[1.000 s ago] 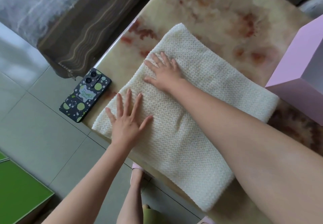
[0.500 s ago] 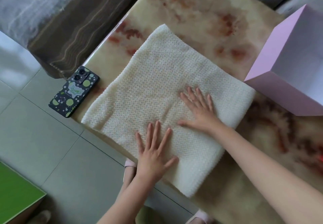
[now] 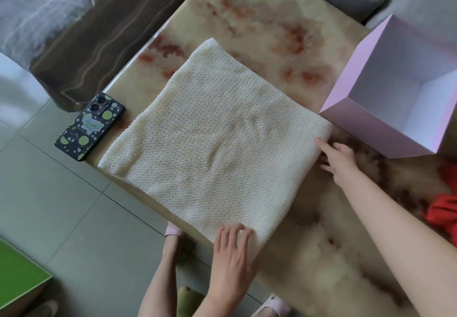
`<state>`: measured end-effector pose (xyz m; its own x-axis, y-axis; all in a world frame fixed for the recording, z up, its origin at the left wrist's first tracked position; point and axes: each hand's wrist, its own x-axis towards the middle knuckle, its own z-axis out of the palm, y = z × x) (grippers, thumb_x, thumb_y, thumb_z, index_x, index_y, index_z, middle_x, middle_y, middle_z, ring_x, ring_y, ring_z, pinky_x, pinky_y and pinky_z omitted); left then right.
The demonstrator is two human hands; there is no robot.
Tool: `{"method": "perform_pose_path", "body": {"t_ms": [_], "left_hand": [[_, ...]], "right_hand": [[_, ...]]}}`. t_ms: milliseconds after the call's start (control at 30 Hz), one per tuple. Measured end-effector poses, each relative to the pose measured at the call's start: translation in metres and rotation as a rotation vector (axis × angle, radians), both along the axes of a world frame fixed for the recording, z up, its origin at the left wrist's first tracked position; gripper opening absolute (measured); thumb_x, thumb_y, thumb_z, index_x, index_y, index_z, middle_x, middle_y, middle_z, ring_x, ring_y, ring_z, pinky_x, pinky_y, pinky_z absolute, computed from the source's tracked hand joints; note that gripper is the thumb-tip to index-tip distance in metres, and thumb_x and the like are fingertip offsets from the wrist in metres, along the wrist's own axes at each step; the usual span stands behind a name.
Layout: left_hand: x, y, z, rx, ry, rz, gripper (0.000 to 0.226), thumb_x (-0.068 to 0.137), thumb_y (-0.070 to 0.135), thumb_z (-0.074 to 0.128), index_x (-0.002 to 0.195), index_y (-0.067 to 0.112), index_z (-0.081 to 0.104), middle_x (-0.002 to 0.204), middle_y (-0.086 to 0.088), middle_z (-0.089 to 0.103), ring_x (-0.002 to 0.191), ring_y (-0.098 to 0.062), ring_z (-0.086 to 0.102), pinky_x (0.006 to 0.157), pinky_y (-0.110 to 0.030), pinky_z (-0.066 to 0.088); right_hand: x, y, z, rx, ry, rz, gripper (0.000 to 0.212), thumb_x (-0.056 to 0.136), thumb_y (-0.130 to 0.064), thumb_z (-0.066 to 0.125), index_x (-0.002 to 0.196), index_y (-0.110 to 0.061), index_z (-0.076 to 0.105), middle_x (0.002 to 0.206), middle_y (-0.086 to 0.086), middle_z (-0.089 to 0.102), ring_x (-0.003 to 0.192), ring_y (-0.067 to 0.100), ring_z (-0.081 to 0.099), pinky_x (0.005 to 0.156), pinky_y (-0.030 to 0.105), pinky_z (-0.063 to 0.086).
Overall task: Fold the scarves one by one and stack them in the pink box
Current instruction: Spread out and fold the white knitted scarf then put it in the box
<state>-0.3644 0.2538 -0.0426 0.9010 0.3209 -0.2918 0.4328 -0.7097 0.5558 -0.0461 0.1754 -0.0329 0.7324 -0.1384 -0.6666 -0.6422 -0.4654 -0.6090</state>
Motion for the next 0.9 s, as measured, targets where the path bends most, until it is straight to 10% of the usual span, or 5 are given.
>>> {"method": "perform_pose_path", "body": {"t_ms": [533,700,900], "left_hand": [[-0.009,-0.015,-0.007,-0.043,-0.031,0.088,0.069,0.047,0.032,0.083,0.106,0.032,0.047,0.115,0.006,0.053,0.112,-0.017,0.047,0.099,-0.039,0.032],[-0.007,-0.008,-0.009,-0.037,-0.006,0.063,0.078,0.044,0.026,0.083,0.114,0.029,0.048,0.117,0.008,0.055,0.106,-0.015,0.047,0.093,-0.033,0.032],[-0.007,0.019,-0.001,-0.14,-0.035,0.112,0.088,0.055,0.017,0.078,0.132,0.034,0.038,0.105,0.02,0.06,0.096,0.0,0.049,0.086,-0.016,0.034]], "right_hand": [[0.019,0.001,0.002,0.069,-0.067,0.158,0.07,0.082,-0.019,0.073,0.14,-0.017,0.034,0.118,0.0,0.051,0.103,0.015,0.054,0.067,0.027,0.047],[0.027,-0.003,-0.001,0.054,-0.114,0.228,0.077,0.07,-0.023,0.082,0.132,-0.034,0.038,0.131,0.006,0.05,0.114,0.021,0.055,0.095,0.044,0.049],[0.028,-0.007,0.004,0.081,-0.181,0.285,0.064,0.072,-0.012,0.079,0.121,-0.034,0.044,0.127,0.003,0.053,0.108,0.018,0.057,0.088,0.047,0.053]]}}
